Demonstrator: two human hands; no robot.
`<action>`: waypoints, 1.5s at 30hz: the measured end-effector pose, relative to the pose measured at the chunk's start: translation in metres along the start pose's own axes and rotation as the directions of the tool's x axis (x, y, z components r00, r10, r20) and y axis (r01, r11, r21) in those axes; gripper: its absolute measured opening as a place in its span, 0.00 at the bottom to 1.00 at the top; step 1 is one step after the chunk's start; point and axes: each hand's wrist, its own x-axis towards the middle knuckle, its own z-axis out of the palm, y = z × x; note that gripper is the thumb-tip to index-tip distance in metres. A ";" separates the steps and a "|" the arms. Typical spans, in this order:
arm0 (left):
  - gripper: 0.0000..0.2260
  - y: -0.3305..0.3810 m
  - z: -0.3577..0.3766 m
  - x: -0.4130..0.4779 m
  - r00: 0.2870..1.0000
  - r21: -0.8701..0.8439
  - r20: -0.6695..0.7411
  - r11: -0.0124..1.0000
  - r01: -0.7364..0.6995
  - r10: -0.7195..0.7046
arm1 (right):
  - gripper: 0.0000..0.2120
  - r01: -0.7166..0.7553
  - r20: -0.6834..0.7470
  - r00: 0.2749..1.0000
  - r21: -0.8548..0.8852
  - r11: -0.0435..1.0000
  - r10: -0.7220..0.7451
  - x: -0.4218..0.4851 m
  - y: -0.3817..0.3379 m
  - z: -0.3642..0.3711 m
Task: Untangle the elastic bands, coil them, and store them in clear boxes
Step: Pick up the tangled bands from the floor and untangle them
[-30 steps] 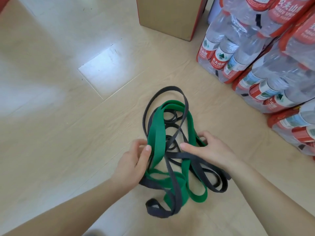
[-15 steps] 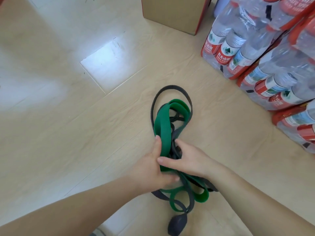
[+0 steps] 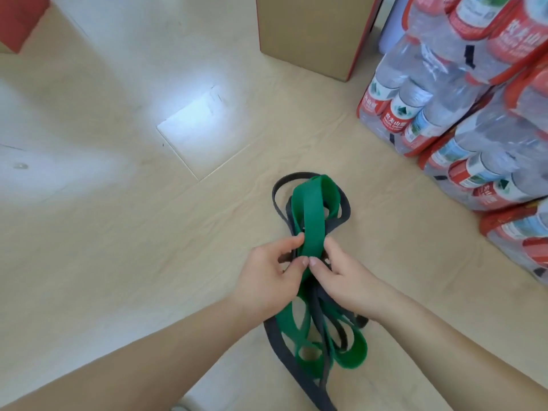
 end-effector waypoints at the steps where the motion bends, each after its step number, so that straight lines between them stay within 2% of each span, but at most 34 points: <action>1: 0.17 0.017 -0.003 -0.005 0.999 -0.011 -0.031 1.000 -0.019 0.019 | 0.10 0.014 -0.024 1.000 0.038 0.999 -0.013 -0.008 -0.013 -0.006; 4: 0.16 0.075 -0.015 -0.035 0.995 -0.039 -0.041 0.995 -0.091 0.089 | 0.09 0.067 -0.110 0.992 0.077 0.995 -0.058 -0.050 -0.061 -0.029; 7: 0.16 0.136 -0.028 -0.088 0.983 -0.053 -0.054 0.983 -0.178 0.176 | 0.11 0.100 -0.144 0.985 0.002 0.995 -0.099 -0.111 -0.118 -0.053; 14: 0.14 0.309 -0.067 -0.239 0.981 -0.032 0.022 0.981 -0.190 0.191 | 0.08 0.031 -0.118 0.992 -0.154 0.988 -0.049 -0.289 -0.269 -0.112; 21: 0.14 0.499 -0.089 -0.398 0.956 0.023 0.065 0.957 -0.289 0.287 | 0.10 -0.018 -0.206 0.978 -0.293 0.956 -0.045 -0.513 -0.420 -0.191; 23: 0.14 0.540 -0.087 -0.440 0.936 0.024 0.117 0.942 -0.336 0.331 | 0.12 -0.054 -0.279 0.960 -0.263 0.963 -0.022 -0.577 -0.447 -0.202; 25: 0.13 0.574 -0.080 -0.473 0.907 0.018 0.195 0.923 -0.385 0.374 | 0.14 -0.035 -0.355 0.935 -0.119 0.992 -0.010 -0.629 -0.457 -0.204; 27: 0.13 0.601 -0.065 -0.503 0.867 0.040 0.280 0.898 -0.439 0.412 | 0.13 -0.001 -0.463 0.886 0.053 0.999 0.025 -0.677 -0.449 -0.199; 30: 0.14 0.633 -0.032 -0.555 0.787 0.037 0.420 0.858 -0.513 0.452 | 0.11 0.019 -0.591 0.800 0.195 0.981 0.102 -0.755 -0.431 -0.193; 35: 0.14 0.666 0.051 -0.655 0.586 -0.021 0.633 0.768 -0.640 0.506 | 0.13 0.108 -0.780 0.585 0.345 0.932 0.221 -0.896 -0.380 -0.179; 39: 0.13 0.669 0.136 -0.745 0.427 -0.074 0.733 0.686 -0.724 0.529 | 0.14 0.201 -0.837 0.413 0.467 0.861 0.358 -1.003 -0.325 -0.158; 42: 0.13 0.658 0.209 -0.822 0.368 -0.093 0.774 0.668 -0.739 0.515 | 0.16 0.244 -0.865 0.295 0.479 0.843 0.406 -1.090 -0.269 -0.145; 45: 0.12 0.645 0.285 -0.899 0.300 -0.143 0.812 0.669 -0.729 0.501 | 0.11 0.258 -0.868 0.211 0.493 0.831 0.449 -1.179 -0.210 -0.134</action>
